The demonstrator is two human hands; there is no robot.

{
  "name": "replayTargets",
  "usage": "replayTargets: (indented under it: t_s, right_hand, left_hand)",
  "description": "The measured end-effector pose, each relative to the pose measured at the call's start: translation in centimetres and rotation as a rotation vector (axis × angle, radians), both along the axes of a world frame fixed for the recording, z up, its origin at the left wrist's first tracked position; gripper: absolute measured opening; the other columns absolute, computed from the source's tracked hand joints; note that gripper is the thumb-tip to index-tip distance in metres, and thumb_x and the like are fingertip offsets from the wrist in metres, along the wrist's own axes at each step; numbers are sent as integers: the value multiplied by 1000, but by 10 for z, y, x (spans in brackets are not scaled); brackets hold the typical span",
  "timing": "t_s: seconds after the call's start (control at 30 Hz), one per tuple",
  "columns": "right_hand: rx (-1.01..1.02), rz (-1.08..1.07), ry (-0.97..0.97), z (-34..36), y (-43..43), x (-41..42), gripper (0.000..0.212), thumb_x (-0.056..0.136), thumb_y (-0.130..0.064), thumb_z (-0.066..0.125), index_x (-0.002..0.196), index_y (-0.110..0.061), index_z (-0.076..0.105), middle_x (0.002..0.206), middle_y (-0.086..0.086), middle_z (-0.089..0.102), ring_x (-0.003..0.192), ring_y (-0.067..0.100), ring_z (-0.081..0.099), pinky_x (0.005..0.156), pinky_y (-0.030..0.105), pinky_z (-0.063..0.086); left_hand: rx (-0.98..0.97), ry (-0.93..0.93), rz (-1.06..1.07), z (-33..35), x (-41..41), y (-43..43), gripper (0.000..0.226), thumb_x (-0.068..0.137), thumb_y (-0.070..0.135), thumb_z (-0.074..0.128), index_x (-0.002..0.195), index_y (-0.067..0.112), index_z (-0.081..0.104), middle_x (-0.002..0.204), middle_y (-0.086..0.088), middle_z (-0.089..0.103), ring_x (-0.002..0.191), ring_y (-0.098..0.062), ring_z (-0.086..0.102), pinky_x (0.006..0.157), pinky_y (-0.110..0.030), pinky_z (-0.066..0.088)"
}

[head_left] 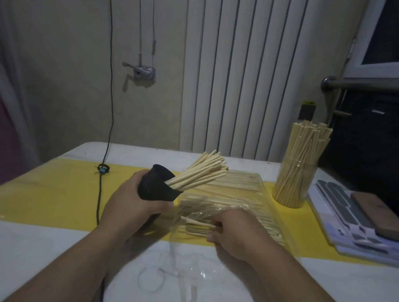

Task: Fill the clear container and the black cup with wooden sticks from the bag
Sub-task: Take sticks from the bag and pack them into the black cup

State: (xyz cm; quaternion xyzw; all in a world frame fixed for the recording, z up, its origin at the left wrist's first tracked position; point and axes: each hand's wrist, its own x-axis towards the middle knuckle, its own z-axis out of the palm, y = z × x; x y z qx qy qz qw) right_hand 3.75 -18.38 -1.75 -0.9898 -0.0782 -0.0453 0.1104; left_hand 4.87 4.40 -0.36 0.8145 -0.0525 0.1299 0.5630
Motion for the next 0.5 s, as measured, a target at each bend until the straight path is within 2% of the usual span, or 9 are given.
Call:
replayTargets:
  t_s: [0.07,0.23,0.37,0.5]
  right_hand:
    - [14,2,-37,1,0,-1,18,84,-48,68,84,-31,61,103,-2,68,103,25,58,87,32,47]
    - [13,15,-136,9,4,-7,24,92,-45,57,108,-32,68,108,-4,68,105,25,57,90,36,47]
    - [-41,60,-169,18,6,-13,24,99,-41,48,107,-25,65,110,1,67,104,26,59,86,34,45]
    - [-55,65,-128,26,9,-19,19,100,-41,46,101,-26,59,104,2,64,101,26,58,76,32,40]
  left_hand:
    - [3,1,-4,0,0,0,55,66,23,91,99,48,54,99,21,64,91,-3,59,70,-30,49]
    - [-7,6,4,0,1,1,56,65,22,91,102,46,55,100,18,66,92,-4,61,69,-29,48]
    - [-14,12,9,-1,2,2,57,66,22,91,105,45,56,100,17,66,92,-6,62,69,-29,48]
    - [-34,22,-2,-1,1,2,55,67,19,90,104,42,57,100,16,66,90,-5,61,66,-25,46]
